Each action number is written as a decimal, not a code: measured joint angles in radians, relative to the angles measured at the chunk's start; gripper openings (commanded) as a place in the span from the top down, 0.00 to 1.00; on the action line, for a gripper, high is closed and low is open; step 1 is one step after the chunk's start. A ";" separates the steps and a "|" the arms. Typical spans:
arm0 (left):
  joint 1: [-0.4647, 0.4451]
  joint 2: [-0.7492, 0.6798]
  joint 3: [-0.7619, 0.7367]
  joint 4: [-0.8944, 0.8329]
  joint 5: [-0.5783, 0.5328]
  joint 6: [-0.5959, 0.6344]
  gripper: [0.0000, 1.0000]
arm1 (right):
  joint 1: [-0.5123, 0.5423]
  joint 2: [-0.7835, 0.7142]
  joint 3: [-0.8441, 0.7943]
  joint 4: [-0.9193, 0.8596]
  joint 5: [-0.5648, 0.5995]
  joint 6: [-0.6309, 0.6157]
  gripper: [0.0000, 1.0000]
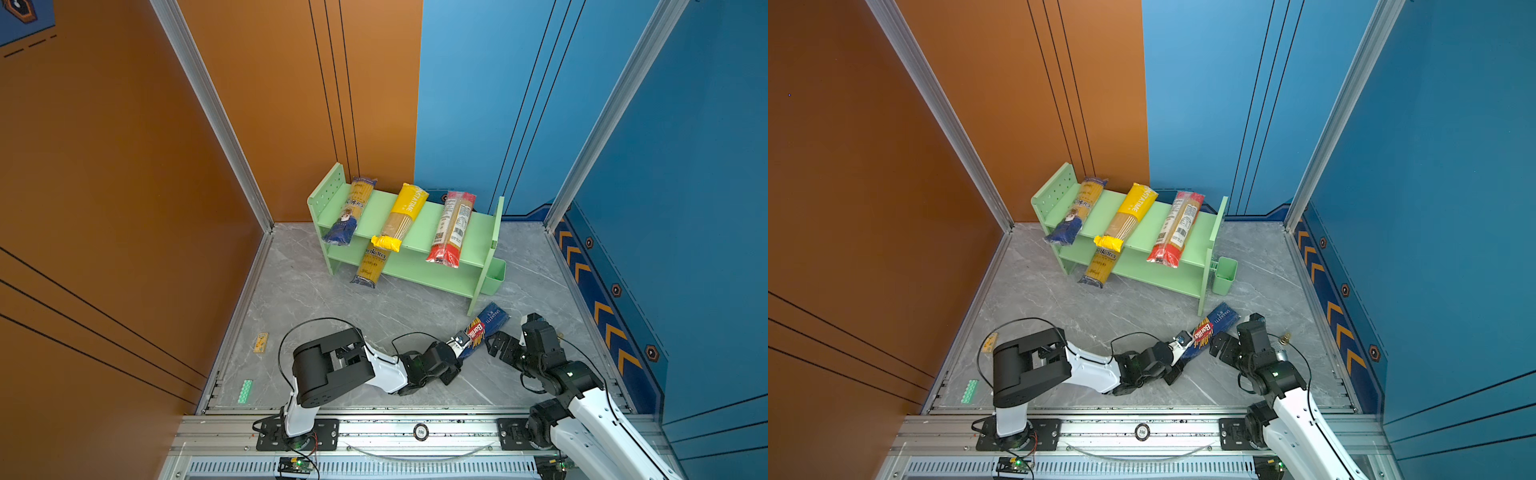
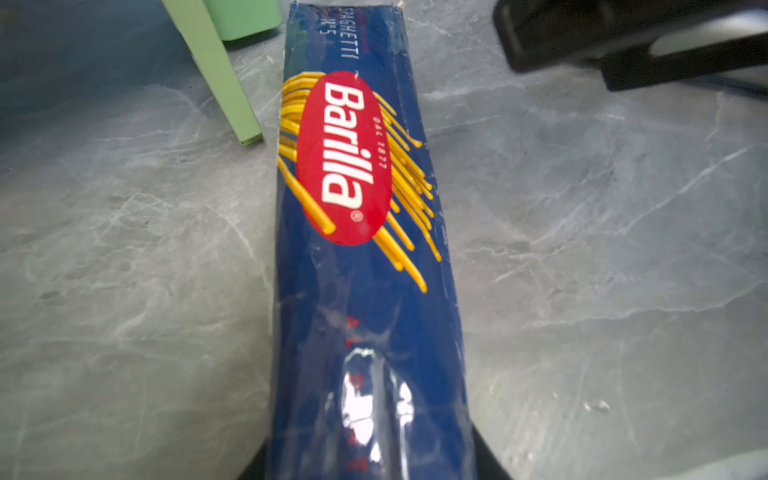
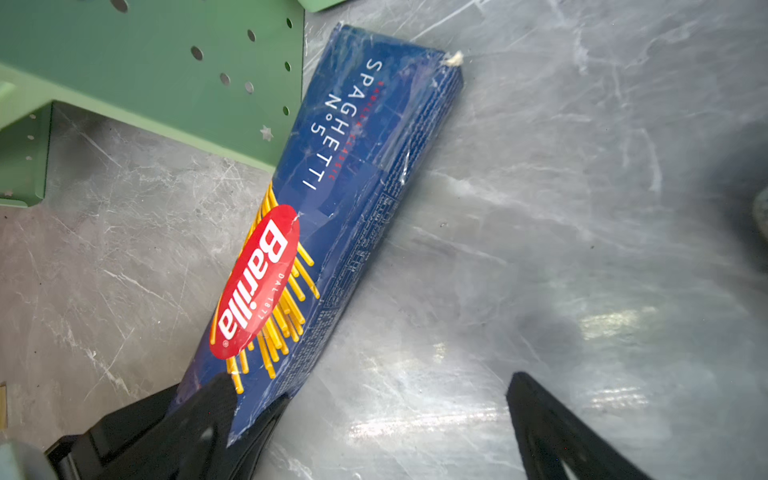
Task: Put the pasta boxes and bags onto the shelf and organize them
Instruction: 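Close the left gripper on the Barilla box and open the right gripper, then carry the Barilla box with the left gripper toward the lower tier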
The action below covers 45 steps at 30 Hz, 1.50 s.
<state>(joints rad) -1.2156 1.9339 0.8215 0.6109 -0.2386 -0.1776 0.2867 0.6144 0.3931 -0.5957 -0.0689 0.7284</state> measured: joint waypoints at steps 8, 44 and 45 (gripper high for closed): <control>0.000 -0.018 -0.026 0.010 0.005 0.000 1.00 | -0.010 -0.021 0.000 -0.023 0.013 0.001 0.00; -0.061 -0.775 -0.233 -0.678 -0.122 -0.056 1.00 | -0.032 -0.042 0.008 -0.069 0.072 0.004 0.00; -0.063 -0.802 -0.233 -0.690 -0.137 -0.059 1.00 | -0.032 -0.042 0.008 -0.069 0.073 0.004 0.00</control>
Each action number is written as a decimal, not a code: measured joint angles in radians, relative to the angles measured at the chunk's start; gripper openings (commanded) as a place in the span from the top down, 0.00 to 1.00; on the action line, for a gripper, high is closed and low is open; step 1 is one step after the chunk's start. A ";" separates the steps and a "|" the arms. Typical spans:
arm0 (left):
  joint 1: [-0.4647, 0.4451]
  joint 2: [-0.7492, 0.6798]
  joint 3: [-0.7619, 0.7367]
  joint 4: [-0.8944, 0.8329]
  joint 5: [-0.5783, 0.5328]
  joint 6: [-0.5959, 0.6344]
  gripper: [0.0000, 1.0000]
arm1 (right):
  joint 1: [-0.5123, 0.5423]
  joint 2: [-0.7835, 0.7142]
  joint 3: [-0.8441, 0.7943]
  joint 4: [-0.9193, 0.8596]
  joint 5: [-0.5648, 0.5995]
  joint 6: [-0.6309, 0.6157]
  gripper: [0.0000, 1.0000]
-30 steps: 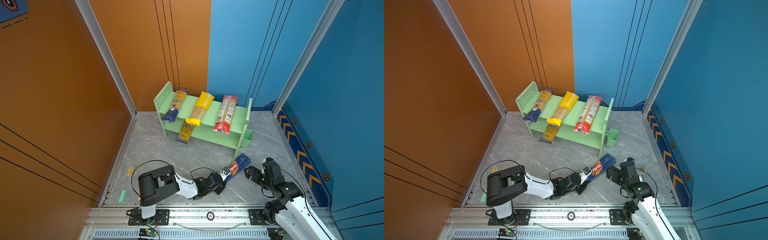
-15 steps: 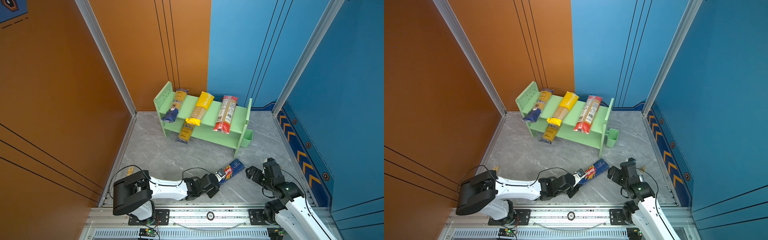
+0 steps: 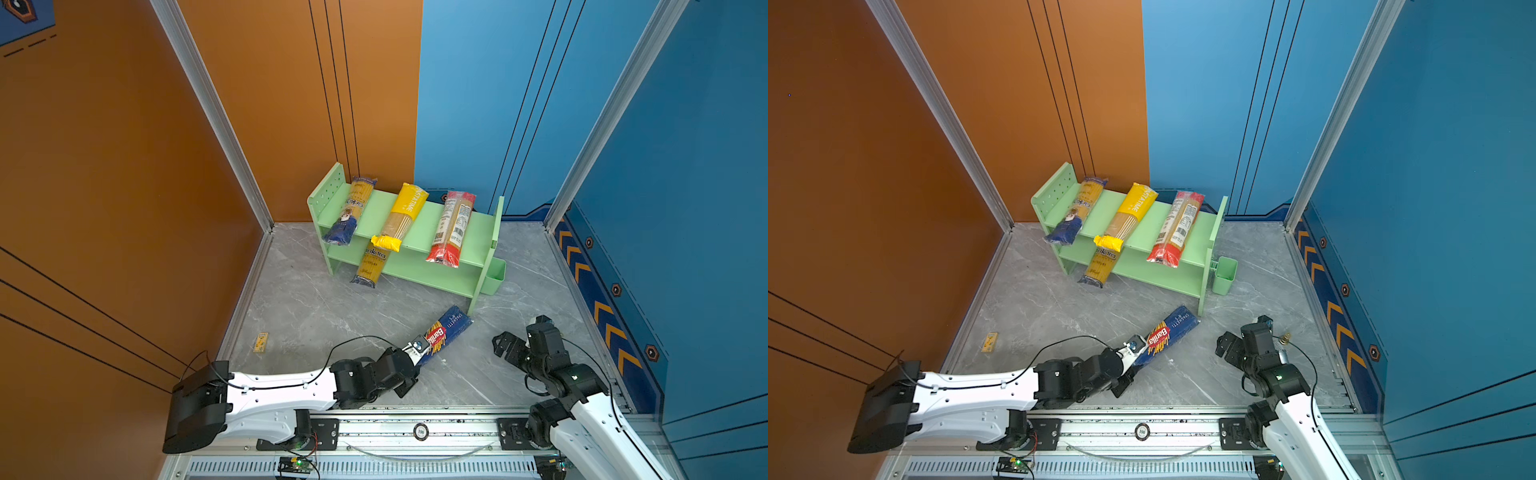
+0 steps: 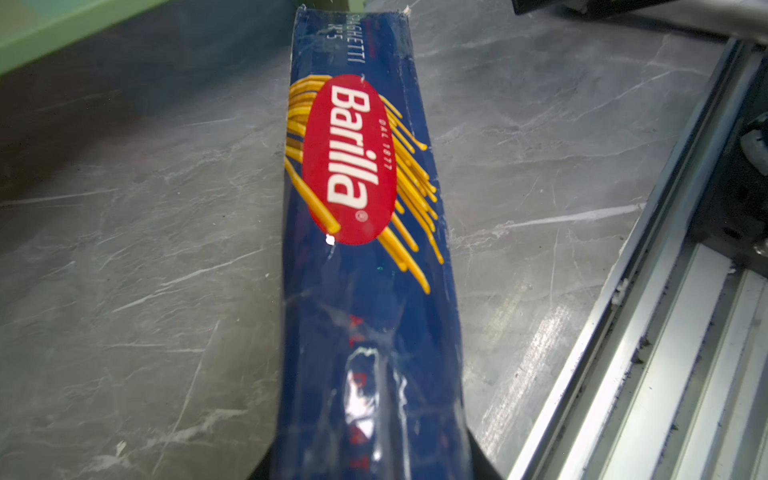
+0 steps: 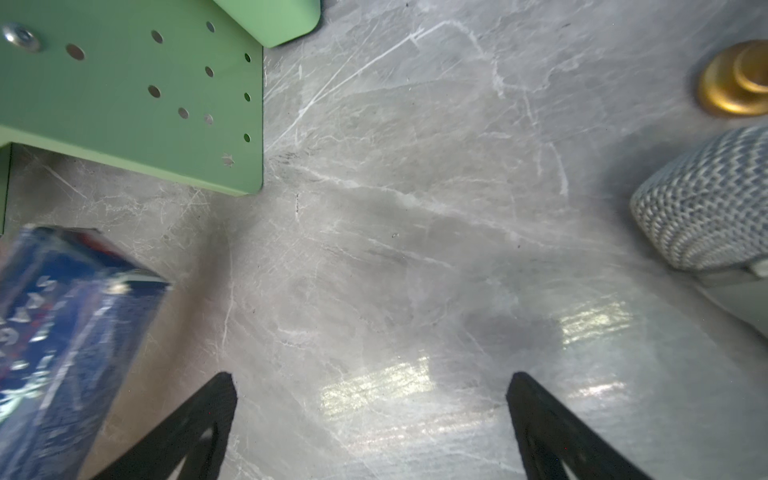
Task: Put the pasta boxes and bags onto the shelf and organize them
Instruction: 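Carry the Barilla box with the left gripper toward the lower tier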
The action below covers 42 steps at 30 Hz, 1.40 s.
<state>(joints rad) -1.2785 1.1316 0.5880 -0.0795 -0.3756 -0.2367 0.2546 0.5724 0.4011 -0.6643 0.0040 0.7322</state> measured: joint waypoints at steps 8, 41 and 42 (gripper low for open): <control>-0.017 -0.131 0.000 -0.062 -0.098 -0.016 1.00 | -0.001 0.000 0.000 -0.002 0.000 0.000 0.00; 0.367 0.195 0.224 0.147 -0.114 0.166 1.00 | -0.001 0.037 0.004 -0.008 0.001 0.000 0.00; 0.376 0.208 0.232 0.159 -0.111 0.165 1.00 | -0.001 0.037 0.004 -0.008 0.001 -0.001 0.00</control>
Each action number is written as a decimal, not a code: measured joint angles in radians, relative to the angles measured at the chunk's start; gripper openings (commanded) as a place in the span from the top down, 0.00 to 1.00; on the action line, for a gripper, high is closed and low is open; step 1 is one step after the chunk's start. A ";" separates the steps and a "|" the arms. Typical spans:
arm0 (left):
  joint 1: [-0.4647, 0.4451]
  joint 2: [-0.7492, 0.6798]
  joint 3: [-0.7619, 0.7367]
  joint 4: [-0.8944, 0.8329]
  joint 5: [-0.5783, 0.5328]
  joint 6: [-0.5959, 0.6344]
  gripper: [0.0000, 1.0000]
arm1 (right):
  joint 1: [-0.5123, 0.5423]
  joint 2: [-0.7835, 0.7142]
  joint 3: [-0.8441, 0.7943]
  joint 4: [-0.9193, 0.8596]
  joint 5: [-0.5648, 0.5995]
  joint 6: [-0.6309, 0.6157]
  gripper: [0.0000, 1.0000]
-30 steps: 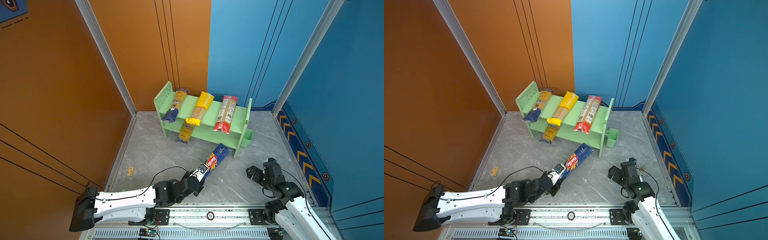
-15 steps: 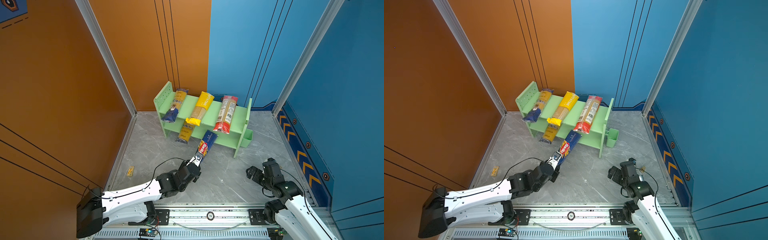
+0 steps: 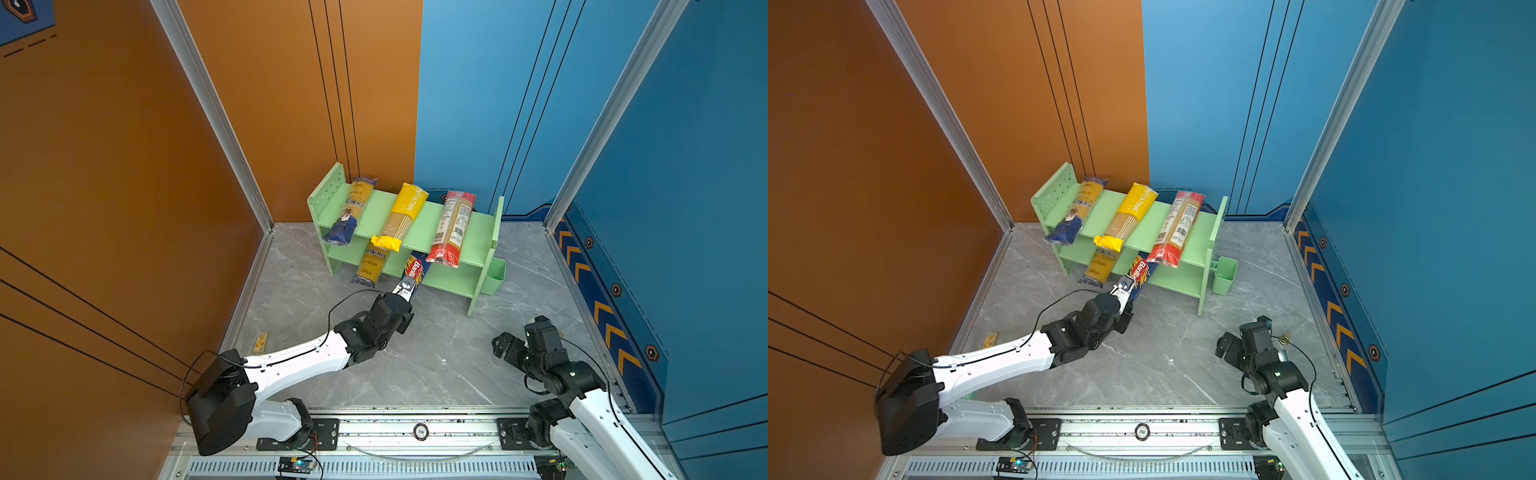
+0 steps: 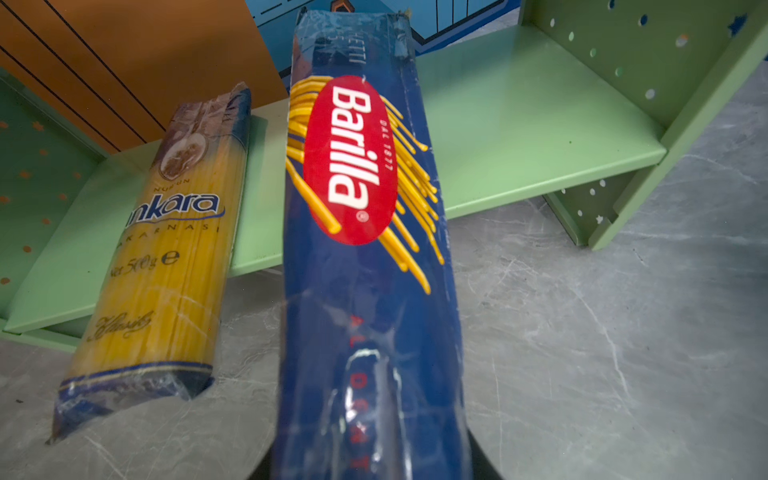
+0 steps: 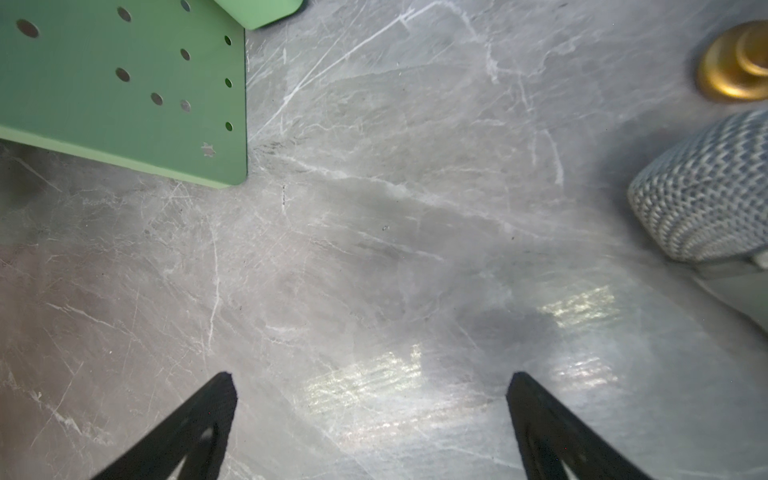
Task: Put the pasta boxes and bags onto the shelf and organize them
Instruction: 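Carry the Barilla box with the left gripper toward the lower tier, then push the Barilla box with the left gripper onto the lower tier beside the ankara bag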
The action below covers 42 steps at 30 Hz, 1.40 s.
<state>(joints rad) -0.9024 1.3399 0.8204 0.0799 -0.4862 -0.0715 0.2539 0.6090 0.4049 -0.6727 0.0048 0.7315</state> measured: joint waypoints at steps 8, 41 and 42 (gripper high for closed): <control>0.040 0.121 0.023 0.080 0.006 -0.030 1.00 | 0.000 0.000 0.000 -0.001 0.000 0.000 0.00; 0.045 0.311 0.172 0.161 0.015 -0.030 0.77 | -0.006 0.003 0.002 -0.001 0.000 -0.003 0.00; 0.045 0.312 0.172 0.163 0.014 -0.031 0.76 | -0.006 0.003 0.002 -0.001 0.000 -0.003 0.00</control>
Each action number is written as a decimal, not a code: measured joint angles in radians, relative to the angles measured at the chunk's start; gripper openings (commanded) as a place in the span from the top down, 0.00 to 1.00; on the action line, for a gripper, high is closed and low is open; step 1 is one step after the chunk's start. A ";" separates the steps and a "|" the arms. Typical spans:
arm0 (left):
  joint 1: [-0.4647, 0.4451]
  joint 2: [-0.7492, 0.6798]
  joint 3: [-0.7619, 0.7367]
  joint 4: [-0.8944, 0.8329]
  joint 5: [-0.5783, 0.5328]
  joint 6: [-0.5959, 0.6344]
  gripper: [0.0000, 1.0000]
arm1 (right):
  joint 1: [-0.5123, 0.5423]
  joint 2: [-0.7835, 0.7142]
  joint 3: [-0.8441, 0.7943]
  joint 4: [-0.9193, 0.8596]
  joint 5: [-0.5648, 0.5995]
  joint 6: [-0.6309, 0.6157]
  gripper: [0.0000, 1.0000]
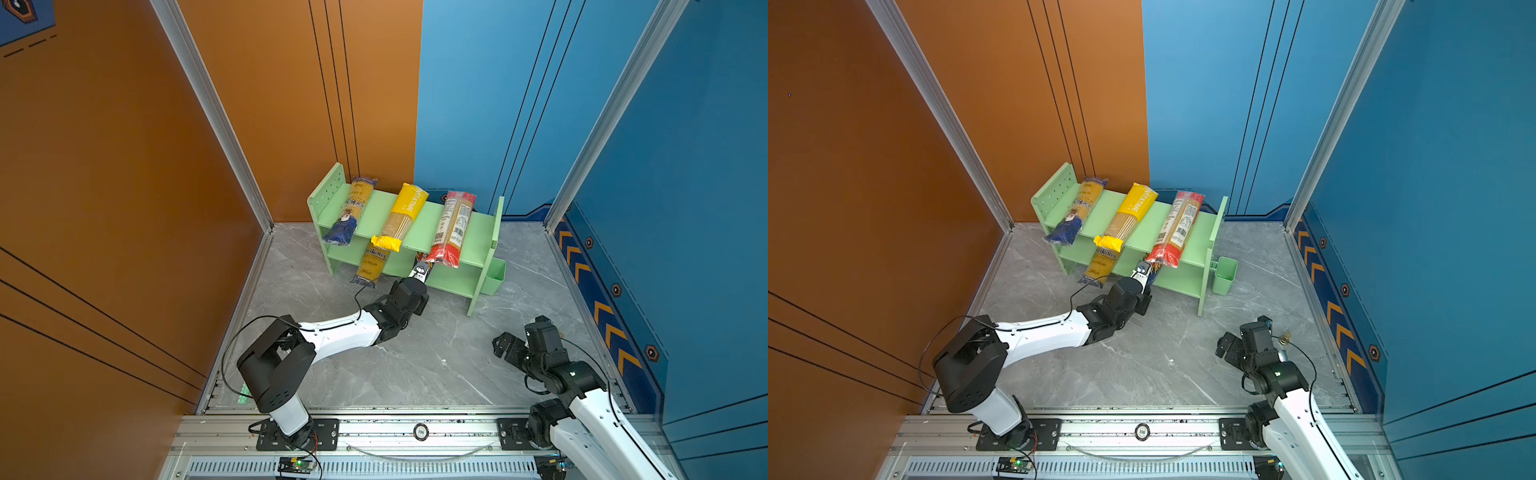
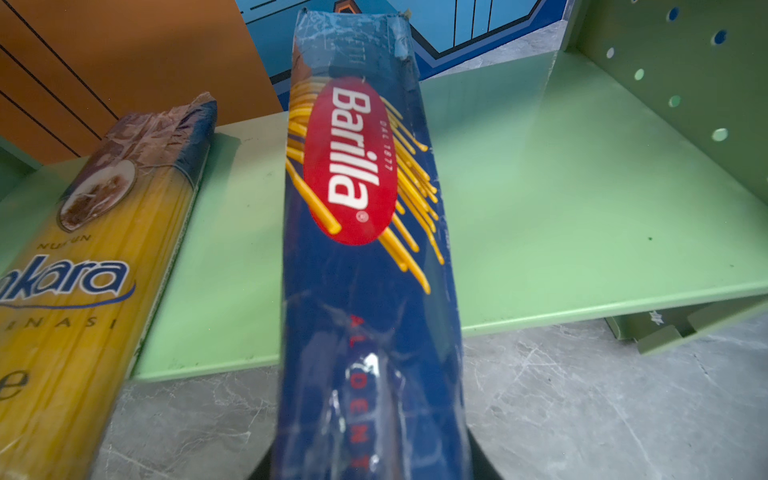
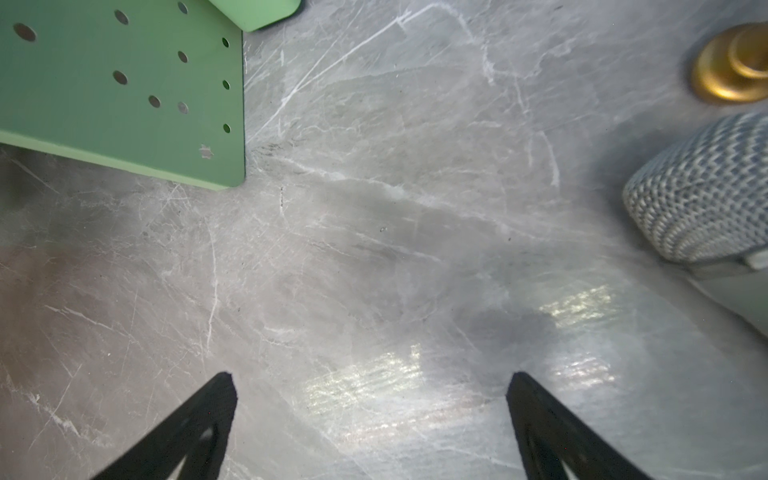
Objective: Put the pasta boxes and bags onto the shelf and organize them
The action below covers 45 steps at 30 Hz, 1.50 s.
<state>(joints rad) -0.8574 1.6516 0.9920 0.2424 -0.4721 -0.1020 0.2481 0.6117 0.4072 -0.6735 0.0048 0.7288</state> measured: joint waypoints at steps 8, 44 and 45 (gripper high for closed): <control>0.000 0.014 0.000 0.034 -0.010 -0.004 0.55 | 0.000 -0.001 0.000 0.000 0.000 0.000 0.00; -0.107 -0.284 -0.271 0.173 -0.081 0.021 0.02 | 0.000 0.005 0.117 -0.053 0.000 -0.046 0.00; -0.105 -0.316 -0.287 0.164 -0.080 0.028 0.02 | 0.000 0.014 0.130 -0.052 0.000 -0.053 0.00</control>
<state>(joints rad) -0.9627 1.3357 0.7052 0.4068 -0.5522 -0.0742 0.2481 0.6254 0.5377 -0.7258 0.0048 0.6754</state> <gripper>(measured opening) 0.979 0.994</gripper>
